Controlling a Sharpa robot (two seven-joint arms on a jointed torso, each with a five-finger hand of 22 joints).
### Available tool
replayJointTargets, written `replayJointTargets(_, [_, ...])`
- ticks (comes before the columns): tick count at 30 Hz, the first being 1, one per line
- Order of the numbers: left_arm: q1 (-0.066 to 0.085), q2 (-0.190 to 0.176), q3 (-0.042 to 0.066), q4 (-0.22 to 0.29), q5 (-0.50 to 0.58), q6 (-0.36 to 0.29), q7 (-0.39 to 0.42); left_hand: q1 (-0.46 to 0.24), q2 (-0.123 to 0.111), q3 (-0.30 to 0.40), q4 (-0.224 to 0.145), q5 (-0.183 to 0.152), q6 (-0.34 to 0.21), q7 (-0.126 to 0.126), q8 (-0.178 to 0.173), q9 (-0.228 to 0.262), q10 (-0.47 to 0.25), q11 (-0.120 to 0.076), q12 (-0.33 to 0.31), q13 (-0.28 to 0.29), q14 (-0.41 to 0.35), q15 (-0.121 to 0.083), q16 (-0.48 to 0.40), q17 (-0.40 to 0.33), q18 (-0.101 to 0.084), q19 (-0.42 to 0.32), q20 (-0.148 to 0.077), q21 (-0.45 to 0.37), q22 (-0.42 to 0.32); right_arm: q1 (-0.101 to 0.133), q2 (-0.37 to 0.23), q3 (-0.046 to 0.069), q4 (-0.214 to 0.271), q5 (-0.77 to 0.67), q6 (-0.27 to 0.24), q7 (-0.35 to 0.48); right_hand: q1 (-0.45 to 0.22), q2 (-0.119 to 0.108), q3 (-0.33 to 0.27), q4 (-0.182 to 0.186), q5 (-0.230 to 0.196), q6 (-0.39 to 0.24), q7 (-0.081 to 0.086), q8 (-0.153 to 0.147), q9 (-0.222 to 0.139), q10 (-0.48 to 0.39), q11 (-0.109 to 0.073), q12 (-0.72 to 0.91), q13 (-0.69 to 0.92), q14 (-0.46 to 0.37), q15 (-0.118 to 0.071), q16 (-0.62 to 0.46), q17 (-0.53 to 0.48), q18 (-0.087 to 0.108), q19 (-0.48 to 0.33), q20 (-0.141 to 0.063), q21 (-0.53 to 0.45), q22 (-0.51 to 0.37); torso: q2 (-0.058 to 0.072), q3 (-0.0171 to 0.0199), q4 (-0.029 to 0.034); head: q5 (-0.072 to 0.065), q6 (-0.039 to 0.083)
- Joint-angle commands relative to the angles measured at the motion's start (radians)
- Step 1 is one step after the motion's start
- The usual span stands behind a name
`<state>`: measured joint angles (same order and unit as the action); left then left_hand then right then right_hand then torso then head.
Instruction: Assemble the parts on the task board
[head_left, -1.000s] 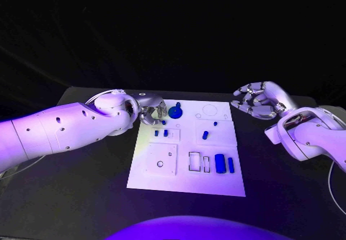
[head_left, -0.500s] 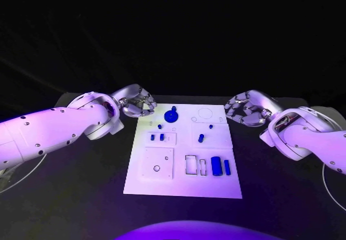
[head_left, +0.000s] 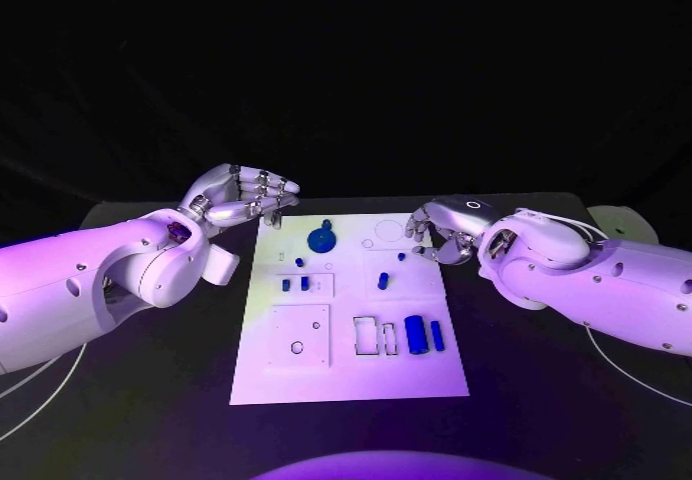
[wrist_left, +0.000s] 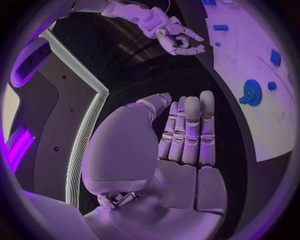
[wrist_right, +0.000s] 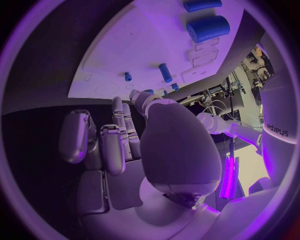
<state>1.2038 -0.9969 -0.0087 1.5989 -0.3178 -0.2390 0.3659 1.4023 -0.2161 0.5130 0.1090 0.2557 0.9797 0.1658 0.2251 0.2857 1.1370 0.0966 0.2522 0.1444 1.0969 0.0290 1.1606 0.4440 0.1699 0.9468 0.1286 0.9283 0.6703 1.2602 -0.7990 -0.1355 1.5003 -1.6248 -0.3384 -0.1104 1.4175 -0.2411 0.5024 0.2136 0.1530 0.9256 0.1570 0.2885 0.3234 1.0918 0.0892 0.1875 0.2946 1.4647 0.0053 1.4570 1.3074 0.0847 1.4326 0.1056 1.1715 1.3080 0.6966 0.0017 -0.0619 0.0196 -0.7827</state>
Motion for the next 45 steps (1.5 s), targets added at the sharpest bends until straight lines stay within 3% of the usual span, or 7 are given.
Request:
replayJointTargets(1, [-0.001,-0.001,-0.001,0.017,0.142,0.046,0.087,-0.009,0.005,-0.006,-0.002,-0.002,0.006,0.000,0.005,0.001,0.009,0.000,0.006,0.002,-0.004,-0.001,-0.006,-0.002,0.015,-0.006,-0.002,-0.006,-0.001,-0.003,0.022,0.000,-0.019,-0.117,0.072,-0.058,0.002,-0.012,0.006,-0.003,-0.006,-0.002,0.002,-0.007,-0.002,0.003,0.004,-0.009,-0.004,0.063,0.007,0.007,0.097,-0.009,0.007,0.002,0.004,0.072,0.000,-0.0008,0.0009,-0.006,0.001])
replayJointTargets(10, [-0.002,-0.003,-0.002,0.033,0.163,0.042,0.098,-0.007,0.006,-0.007,-0.003,-0.001,0.007,0.000,0.006,0.001,0.010,-0.001,0.007,0.002,-0.004,-0.001,-0.006,-0.002,0.015,-0.005,-0.003,-0.007,-0.003,-0.019,0.075,-0.001,-0.055,-0.147,0.098,-0.067,-0.001,-0.016,0.008,-0.005,-0.007,-0.006,0.005,-0.013,-0.004,-0.001,0.007,-0.017,-0.012,0.064,0.009,0.008,0.099,-0.009,0.008,0.003,0.006,0.075,0.001,-0.0014,0.0045,-0.008,-0.001])
replayJointTargets(28, [-0.001,-0.007,-0.003,0.039,0.172,0.035,0.088,-0.002,0.009,-0.009,-0.009,0.000,-0.001,0.004,0.002,0.000,0.004,0.002,0.007,0.002,-0.004,-0.001,-0.006,-0.003,0.015,-0.001,-0.004,-0.012,-0.007,-0.050,0.116,-0.004,-0.100,-0.157,0.123,-0.065,0.006,-0.003,0.029,-0.023,0.003,0.018,0.003,-0.009,-0.001,0.023,0.004,-0.022,-0.028,0.067,0.009,0.018,0.111,-0.014,0.017,0.003,0.036,0.092,-0.001,0.0004,0.0017,-0.006,-0.005])
replayJointTargets(32, [-0.001,-0.007,-0.003,0.039,0.174,0.033,0.086,0.000,0.010,-0.009,-0.010,0.000,-0.002,0.005,0.002,-0.001,0.003,0.002,0.007,0.002,-0.004,-0.001,-0.006,-0.003,0.015,0.000,-0.004,-0.013,-0.007,-0.058,0.125,-0.005,-0.107,-0.156,0.121,-0.063,0.007,0.004,0.040,-0.031,-0.002,0.028,0.001,-0.008,0.001,0.036,0.001,-0.023,-0.034,0.069,0.007,0.023,0.118,-0.017,0.021,0.001,0.050,0.101,0.000,0.0013,0.0023,-0.004,-0.006])
replayJointTargets(35, [-0.001,-0.007,-0.003,0.039,0.175,0.032,0.085,0.000,0.010,-0.009,-0.010,0.000,-0.003,0.005,0.002,-0.001,0.003,0.002,0.007,0.002,-0.004,-0.001,-0.006,-0.003,0.015,0.000,-0.004,-0.013,-0.007,-0.062,0.128,-0.005,-0.109,-0.156,0.118,-0.062,0.007,0.015,0.058,-0.041,-0.029,0.043,-0.003,-0.005,0.003,0.052,-0.003,-0.025,-0.041,0.071,0.003,0.028,0.123,-0.019,0.026,-0.001,0.063,0.109,0.000,0.0012,0.0018,-0.004,-0.007])
replayJointTargets(45, [-0.001,-0.008,-0.003,0.038,0.175,0.030,0.078,0.004,0.013,-0.009,-0.014,0.001,-0.007,0.008,0.000,-0.002,-0.001,0.004,0.006,0.003,-0.004,0.000,-0.006,-0.003,0.015,0.004,-0.004,-0.014,-0.009,-0.068,0.132,-0.005,-0.108,-0.155,0.111,-0.062,0.000,0.046,0.086,-0.068,-0.032,0.083,-0.017,0.013,0.016,0.099,-0.018,-0.025,-0.047,0.076,-0.009,0.037,0.137,-0.026,0.039,-0.009,0.102,0.131,-0.001,0.0002,0.0019,-0.006,-0.011])
